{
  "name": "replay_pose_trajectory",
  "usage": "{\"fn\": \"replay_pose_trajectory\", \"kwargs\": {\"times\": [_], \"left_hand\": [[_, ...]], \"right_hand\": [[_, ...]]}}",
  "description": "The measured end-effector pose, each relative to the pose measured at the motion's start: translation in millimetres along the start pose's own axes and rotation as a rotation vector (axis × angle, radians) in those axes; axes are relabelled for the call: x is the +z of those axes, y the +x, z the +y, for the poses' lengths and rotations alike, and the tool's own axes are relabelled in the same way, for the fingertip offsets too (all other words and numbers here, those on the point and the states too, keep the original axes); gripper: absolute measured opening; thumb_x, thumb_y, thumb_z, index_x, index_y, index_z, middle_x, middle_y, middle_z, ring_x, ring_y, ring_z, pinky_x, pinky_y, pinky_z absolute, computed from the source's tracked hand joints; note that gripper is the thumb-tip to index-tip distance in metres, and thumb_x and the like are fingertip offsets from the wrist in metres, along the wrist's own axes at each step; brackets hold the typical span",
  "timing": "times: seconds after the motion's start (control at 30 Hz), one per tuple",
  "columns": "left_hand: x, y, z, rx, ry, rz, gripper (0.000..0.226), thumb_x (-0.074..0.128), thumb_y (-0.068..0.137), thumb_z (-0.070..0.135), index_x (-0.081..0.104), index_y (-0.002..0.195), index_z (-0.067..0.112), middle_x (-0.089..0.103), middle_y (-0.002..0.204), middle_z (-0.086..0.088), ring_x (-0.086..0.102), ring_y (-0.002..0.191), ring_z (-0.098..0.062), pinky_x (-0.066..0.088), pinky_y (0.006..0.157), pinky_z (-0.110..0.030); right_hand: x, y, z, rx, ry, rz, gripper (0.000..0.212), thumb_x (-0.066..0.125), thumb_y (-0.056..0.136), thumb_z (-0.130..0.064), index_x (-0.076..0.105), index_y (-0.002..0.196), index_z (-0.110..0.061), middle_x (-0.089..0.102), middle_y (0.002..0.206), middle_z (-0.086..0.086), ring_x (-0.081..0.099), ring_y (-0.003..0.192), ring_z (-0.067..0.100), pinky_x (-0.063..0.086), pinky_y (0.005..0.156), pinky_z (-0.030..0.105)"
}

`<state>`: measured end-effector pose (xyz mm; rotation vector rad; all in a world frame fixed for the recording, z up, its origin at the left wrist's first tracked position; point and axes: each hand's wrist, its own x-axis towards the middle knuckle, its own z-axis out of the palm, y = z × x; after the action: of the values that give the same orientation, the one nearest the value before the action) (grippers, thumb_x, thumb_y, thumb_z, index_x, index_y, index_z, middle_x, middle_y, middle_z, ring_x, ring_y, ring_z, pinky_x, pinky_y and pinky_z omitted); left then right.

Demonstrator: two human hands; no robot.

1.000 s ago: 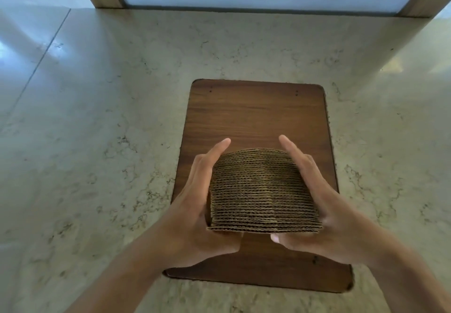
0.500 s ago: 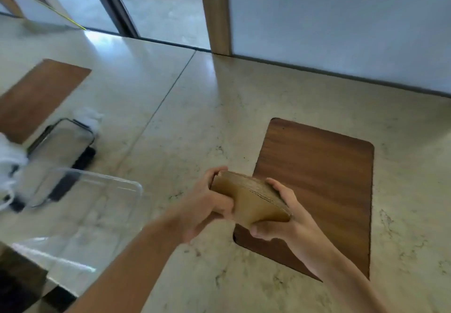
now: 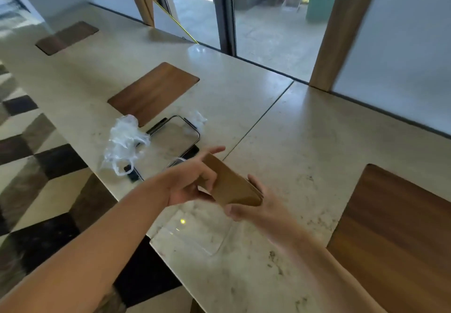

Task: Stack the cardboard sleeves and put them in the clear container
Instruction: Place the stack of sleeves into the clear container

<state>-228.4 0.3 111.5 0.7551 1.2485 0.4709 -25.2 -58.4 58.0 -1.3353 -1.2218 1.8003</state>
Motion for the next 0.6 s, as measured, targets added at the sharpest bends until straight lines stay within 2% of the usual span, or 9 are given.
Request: {"fn": "replay_pose_trajectory", "kwargs": {"times": [0.07, 0.1, 0.2, 0.23, 0.3, 0.37, 0.43, 0.5, 0.6], "left_hand": [[-26.5, -3.8, -4.5, -0.020, -0.016, -0.012, 0.087, 0.051, 0.050, -0.008, 0.068, 0.128, 0.029, 0.057, 0.123, -0.018, 0.060, 0.107, -0.039, 0.062, 0.086, -0.053], [-40.1, -4.4, -6.6, -0.033, -0.026, -0.017, 0.080, 0.050, 0.049, -0.008, 0.070, 0.120, 0.023, 0.058, 0.123, -0.018, 0.060, 0.108, -0.039, 0.062, 0.084, -0.052], [-72.1, -1.9, -15.9, -0.068, -0.017, -0.018, 0.067, 0.049, 0.046, -0.008, 0.069, 0.104, 0.018, 0.060, 0.118, -0.017, 0.061, 0.104, -0.038, 0.061, 0.071, -0.044], [-80.9, 0.6, -19.8, -0.078, -0.003, -0.020, 0.066, 0.049, 0.046, -0.009, 0.068, 0.103, 0.018, 0.060, 0.116, -0.016, 0.061, 0.101, -0.037, 0.061, 0.067, -0.041], [-92.5, 6.3, -26.8, -0.095, 0.018, -0.036, 0.063, 0.049, 0.046, -0.009, 0.068, 0.099, 0.019, 0.060, 0.109, -0.014, 0.060, 0.096, -0.035, 0.060, 0.064, -0.039], [-96.7, 13.0, -33.8, -0.118, 0.008, -0.040, 0.060, 0.049, 0.046, -0.010, 0.070, 0.094, 0.019, 0.065, 0.098, -0.012, 0.064, 0.088, -0.032, 0.060, 0.065, -0.039], [-102.1, 18.4, -41.9, -0.143, 0.000, -0.043, 0.059, 0.049, 0.047, -0.010, 0.070, 0.094, 0.018, 0.070, 0.088, -0.009, 0.069, 0.081, -0.029, 0.061, 0.066, -0.039], [-105.2, 22.3, -49.1, -0.167, 0.028, -0.068, 0.060, 0.049, 0.050, -0.010, 0.068, 0.100, 0.015, 0.072, 0.082, -0.007, 0.071, 0.079, -0.026, 0.062, 0.065, -0.038], [-105.4, 28.0, -56.9, -0.189, 0.058, -0.093, 0.063, 0.048, 0.049, -0.010, 0.066, 0.104, 0.013, 0.071, 0.088, -0.010, 0.069, 0.085, -0.031, 0.062, 0.067, -0.041]], "right_hand": [[14.5, 14.3, 0.9, -0.016, -0.030, -0.027, 0.058, 0.093, 0.057, -0.031, 0.065, 0.108, -0.028, 0.074, 0.102, -0.019, 0.071, 0.094, -0.009, 0.060, 0.080, 0.017], [22.9, 22.2, 1.0, -0.027, -0.030, -0.060, 0.053, 0.093, 0.058, -0.030, 0.066, 0.104, -0.031, 0.075, 0.102, -0.012, 0.072, 0.095, -0.006, 0.062, 0.081, 0.021], [42.9, 40.9, 3.6, 0.015, 0.026, -0.154, 0.062, 0.092, 0.056, -0.049, 0.070, 0.114, -0.040, 0.077, 0.114, -0.001, 0.074, 0.108, 0.013, 0.060, 0.094, 0.035], [47.6, 48.3, 8.2, 0.046, 0.058, -0.182, 0.066, 0.091, 0.054, -0.058, 0.072, 0.114, -0.037, 0.077, 0.113, -0.003, 0.073, 0.107, 0.013, 0.058, 0.098, 0.036], [55.9, 60.9, 14.3, 0.128, 0.113, -0.212, 0.077, 0.089, 0.049, -0.071, 0.071, 0.106, -0.023, 0.070, 0.098, -0.005, 0.068, 0.093, 0.008, 0.052, 0.095, 0.031], [56.4, 67.5, 20.4, 0.178, 0.088, -0.212, 0.093, 0.085, 0.048, -0.078, 0.066, 0.109, -0.009, 0.064, 0.097, -0.002, 0.063, 0.091, 0.010, 0.049, 0.093, 0.032], [57.9, 74.5, 21.6, 0.221, 0.010, -0.218, 0.103, 0.082, 0.051, -0.079, 0.062, 0.122, -0.006, 0.064, 0.102, -0.001, 0.062, 0.094, 0.011, 0.048, 0.090, 0.031], [59.7, 80.6, 17.7, 0.280, -0.085, -0.252, 0.096, 0.080, 0.054, -0.073, 0.063, 0.125, -0.011, 0.067, 0.104, -0.001, 0.065, 0.092, 0.011, 0.048, 0.088, 0.029], [63.8, 91.1, 12.1, 0.374, -0.169, -0.289, 0.088, 0.082, 0.054, -0.058, 0.065, 0.127, -0.012, 0.075, 0.119, 0.009, 0.073, 0.110, 0.024, 0.054, 0.099, 0.037]]}}
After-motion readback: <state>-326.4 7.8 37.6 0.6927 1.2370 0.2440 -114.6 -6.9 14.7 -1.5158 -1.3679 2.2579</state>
